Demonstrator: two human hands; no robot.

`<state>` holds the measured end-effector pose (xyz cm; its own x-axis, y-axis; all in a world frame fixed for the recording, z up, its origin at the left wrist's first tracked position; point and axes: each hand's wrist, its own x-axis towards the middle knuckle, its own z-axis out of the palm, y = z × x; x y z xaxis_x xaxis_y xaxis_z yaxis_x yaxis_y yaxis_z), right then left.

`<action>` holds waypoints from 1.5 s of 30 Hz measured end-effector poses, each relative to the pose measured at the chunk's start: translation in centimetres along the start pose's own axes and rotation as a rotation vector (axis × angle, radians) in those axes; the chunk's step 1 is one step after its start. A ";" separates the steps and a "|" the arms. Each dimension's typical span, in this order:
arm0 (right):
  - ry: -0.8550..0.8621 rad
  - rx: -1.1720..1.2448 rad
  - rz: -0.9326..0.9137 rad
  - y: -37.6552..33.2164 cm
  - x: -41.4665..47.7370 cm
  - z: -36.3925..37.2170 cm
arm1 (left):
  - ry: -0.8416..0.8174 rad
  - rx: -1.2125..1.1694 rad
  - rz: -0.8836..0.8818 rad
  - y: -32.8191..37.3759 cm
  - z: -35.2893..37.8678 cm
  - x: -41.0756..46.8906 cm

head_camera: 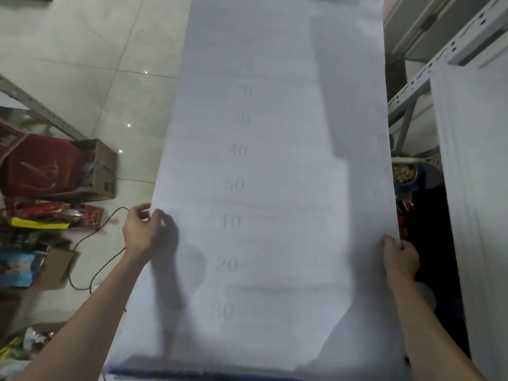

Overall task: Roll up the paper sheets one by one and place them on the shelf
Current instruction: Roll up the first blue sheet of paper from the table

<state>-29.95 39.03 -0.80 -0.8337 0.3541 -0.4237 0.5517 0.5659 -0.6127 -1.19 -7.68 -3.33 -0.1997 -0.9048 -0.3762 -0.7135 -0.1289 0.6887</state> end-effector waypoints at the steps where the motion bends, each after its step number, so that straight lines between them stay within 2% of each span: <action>1: -0.002 0.036 -0.017 -0.7 0.2 0.2 | 0.004 -0.027 0.006 0.7 0.3 0.9; 5: 0.001 0.095 -0.110 -2.5 1.5 0.7 | 0.004 -0.145 0.018 3.4 2.0 3.5; 12: -0.110 -0.045 -0.113 -2.6 3.0 2.4 | -0.024 -0.057 0.054 3.8 2.2 4.3; 17: -0.099 0.104 -0.157 -5.1 4.5 3.3 | 0.020 -0.111 0.054 6.4 2.9 6.2; 19: -0.085 0.087 -0.187 -5.8 4.7 3.9 | 0.032 -0.118 0.091 7.2 3.3 6.7; 22: -0.086 -0.004 -0.126 -5.3 5.7 3.4 | 0.040 -0.053 0.116 7.3 3.4 7.3; 25: -0.105 -0.069 -0.060 -5.7 7.2 3.0 | -0.025 -0.047 0.088 7.5 3.4 8.4; 30: -0.054 0.044 -0.129 -9.2 7.8 5.8 | -0.012 -0.092 0.086 9.9 5.2 10.3; 34: -0.107 -0.040 -0.205 -9.6 8.2 6.5 | -0.038 0.010 0.096 10.0 5.5 11.1; 36: -0.125 -0.038 -0.183 -9.9 9.2 6.0 | -0.059 -0.021 0.067 10.4 5.2 12.0; 40: -0.078 0.149 -0.104 -11.7 10.4 6.7 | -0.036 -0.135 0.059 12.7 6.3 13.5; 45: -0.059 0.072 -0.056 -11.9 11.2 6.8 | -0.074 -0.079 -0.017 13.5 6.8 15.2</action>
<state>-45.66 31.20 -2.78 -0.8616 0.2775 -0.4250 0.5064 0.5278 -0.6819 -18.45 -20.44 -3.97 -0.2390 -0.8702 -0.4308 -0.6628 -0.1780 0.7273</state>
